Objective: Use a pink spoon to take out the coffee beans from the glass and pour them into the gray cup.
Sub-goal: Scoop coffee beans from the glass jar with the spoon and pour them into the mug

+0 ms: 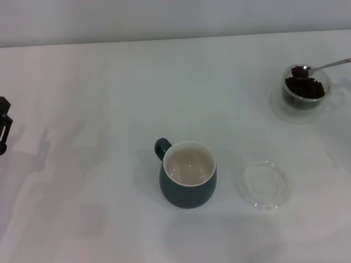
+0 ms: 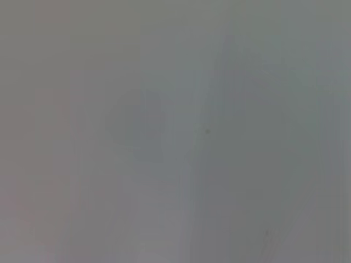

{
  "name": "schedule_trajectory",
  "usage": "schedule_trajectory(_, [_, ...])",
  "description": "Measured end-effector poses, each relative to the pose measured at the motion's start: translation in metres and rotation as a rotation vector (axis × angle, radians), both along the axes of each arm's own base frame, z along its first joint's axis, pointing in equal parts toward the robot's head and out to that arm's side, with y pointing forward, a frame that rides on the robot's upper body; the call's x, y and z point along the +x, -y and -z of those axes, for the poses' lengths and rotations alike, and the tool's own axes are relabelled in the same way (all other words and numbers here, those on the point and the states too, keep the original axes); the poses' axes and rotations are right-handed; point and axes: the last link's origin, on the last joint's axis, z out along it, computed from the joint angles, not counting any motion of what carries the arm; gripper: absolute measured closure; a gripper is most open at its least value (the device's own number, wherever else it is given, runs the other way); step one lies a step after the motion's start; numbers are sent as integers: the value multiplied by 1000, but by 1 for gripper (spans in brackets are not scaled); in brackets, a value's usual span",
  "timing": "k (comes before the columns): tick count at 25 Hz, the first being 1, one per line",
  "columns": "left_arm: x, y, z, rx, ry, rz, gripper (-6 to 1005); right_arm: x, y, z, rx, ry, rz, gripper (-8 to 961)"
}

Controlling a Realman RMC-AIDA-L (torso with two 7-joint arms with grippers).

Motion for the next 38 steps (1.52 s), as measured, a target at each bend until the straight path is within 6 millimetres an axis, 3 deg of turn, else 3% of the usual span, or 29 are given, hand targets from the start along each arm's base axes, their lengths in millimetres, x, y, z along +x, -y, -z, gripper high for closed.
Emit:
schedule_trajectory(13, [0,0,0,-2,0,-1,480,-15,7,21,-40,-63,-74,800])
schedule_trajectory(38, [-2,3,5,-42,-26,5,480,-62,17,98,-239,-161,-265,800])
